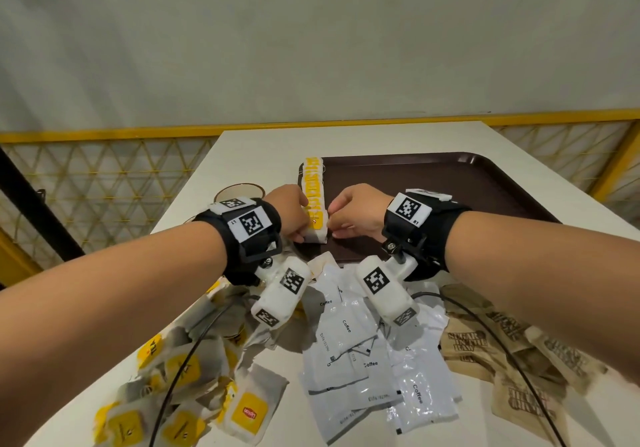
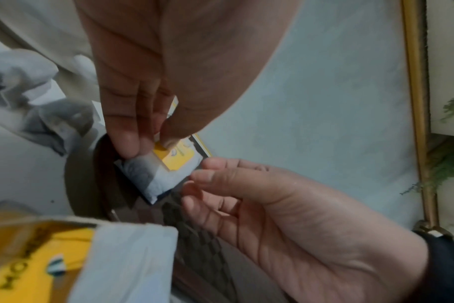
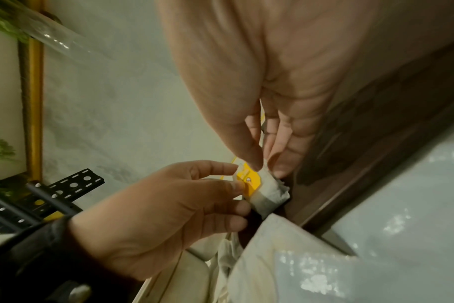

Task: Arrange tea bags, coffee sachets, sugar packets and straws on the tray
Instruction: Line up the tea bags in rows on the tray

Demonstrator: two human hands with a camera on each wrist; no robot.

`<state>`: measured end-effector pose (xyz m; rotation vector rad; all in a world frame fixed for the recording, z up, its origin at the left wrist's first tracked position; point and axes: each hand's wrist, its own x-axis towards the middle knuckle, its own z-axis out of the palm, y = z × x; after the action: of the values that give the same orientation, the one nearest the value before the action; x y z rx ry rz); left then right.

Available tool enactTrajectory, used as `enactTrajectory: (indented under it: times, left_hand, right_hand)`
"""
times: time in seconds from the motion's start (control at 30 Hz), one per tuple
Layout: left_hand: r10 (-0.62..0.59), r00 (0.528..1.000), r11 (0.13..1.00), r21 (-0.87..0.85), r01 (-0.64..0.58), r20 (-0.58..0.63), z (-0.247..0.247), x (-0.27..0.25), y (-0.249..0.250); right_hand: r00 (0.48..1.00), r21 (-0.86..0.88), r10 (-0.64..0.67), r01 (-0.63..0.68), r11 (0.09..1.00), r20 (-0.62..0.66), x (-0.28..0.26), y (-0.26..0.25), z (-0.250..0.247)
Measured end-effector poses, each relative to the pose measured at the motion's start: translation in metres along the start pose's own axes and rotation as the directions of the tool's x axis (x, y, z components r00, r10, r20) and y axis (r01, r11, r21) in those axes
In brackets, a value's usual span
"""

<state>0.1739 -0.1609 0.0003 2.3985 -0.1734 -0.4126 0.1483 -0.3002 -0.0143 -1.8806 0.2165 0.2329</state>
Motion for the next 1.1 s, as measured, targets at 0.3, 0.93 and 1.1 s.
enactTrajectory:
  times: [0.3, 0.93, 1.1]
  left_hand:
    - [-0.005, 1.000, 0.989, 0.146, 0.006, -0.009, 0.000, -0.003, 0.006]
    - [0.220, 0.974, 0.883, 0.417, -0.218, 0.043, -0.007, -0.004, -0.004]
    - [0.249, 0.969, 0.855, 0.469, -0.220, 0.000, -0.003, 0.000, -0.004]
  right_hand:
    - [0.996, -0.125, -0.012, 0.022, 0.992, 0.084, -0.006, -0.003, 0.004]
    - [0.957, -0.323, 0.116, -0.025, 0.946, 0.267, -0.001, -0.003, -0.002]
    - [0.940, -0.196, 0.128, -0.067, 0.978, 0.317, -0.001, -0.006, -0.009]
